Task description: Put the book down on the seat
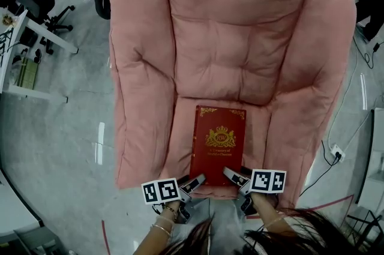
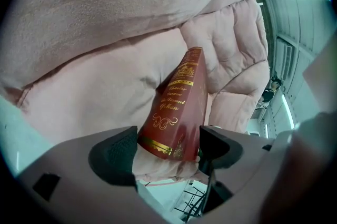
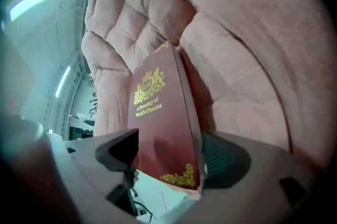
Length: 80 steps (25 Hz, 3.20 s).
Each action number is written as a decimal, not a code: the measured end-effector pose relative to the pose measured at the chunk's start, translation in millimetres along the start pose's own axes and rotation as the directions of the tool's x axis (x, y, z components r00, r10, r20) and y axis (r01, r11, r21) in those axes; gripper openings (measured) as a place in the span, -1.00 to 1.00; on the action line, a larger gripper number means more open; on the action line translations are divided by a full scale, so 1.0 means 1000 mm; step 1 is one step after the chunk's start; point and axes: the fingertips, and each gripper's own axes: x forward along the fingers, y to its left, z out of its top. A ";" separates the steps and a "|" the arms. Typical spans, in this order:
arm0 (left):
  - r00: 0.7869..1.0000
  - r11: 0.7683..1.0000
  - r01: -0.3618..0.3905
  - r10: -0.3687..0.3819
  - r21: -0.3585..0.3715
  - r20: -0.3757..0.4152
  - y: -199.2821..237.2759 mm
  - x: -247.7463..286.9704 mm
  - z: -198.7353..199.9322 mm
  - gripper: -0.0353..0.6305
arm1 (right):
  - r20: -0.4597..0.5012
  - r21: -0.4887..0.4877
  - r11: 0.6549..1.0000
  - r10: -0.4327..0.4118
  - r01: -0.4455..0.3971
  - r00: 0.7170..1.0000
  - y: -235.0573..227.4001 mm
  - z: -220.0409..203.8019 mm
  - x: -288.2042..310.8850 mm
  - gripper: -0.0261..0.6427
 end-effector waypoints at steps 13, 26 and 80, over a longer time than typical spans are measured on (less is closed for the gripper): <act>1.000 1.000 -0.011 0.010 -0.014 -0.027 0.004 -0.022 -0.007 0.18 | 0.042 0.052 0.998 -0.029 0.027 0.999 0.003 -0.006 -0.011 0.17; 0.997 1.000 0.001 0.000 0.014 -0.072 -0.004 -0.044 -0.017 0.18 | 0.122 0.138 0.989 -0.078 0.061 0.989 0.005 -0.023 -0.046 0.17; 0.977 0.994 0.048 -0.067 0.095 0.203 -0.086 -0.173 -0.098 -0.69 | 0.235 0.082 0.997 -0.021 0.002 0.972 0.086 -0.127 -0.194 0.15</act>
